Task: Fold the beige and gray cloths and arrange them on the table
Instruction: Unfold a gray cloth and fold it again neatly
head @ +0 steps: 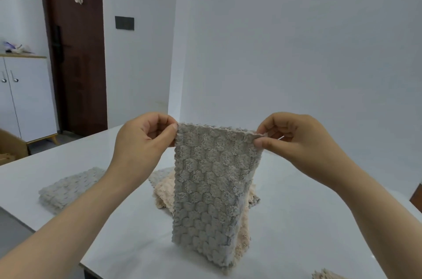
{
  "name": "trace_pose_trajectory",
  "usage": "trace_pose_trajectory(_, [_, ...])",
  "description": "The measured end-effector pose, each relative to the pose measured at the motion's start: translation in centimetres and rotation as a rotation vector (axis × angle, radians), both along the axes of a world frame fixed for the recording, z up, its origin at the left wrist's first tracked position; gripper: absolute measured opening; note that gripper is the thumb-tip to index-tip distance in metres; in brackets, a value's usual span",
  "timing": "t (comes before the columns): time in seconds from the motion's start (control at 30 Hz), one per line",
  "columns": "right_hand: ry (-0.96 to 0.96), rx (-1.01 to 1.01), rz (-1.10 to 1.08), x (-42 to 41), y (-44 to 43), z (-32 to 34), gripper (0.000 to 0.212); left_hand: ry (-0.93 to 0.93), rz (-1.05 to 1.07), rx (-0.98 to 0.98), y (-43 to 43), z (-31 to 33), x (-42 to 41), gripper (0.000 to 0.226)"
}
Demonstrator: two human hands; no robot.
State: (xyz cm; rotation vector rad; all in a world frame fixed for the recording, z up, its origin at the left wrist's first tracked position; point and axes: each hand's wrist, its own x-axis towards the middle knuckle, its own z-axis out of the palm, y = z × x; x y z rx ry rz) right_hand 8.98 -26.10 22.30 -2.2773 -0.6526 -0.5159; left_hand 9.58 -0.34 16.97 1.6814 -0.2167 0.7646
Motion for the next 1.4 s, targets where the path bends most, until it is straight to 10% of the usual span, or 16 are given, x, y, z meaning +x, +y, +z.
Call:
trace_pose_trajectory(0.93, [-0.031, -0.105, 0.053, -1.6, 3.0, -0.9, 0.037, -0.06, -0.128, 0.194, -3.1, 1.0, -2.7, 0.013])
trace_pose_trajectory(1.4, [0.029, 0.069, 0.083, -0.5, 4.2, -0.8, 0.011, 0.067, -0.202, 0.068, -3.1, -1.4, -2.7, 0.016])
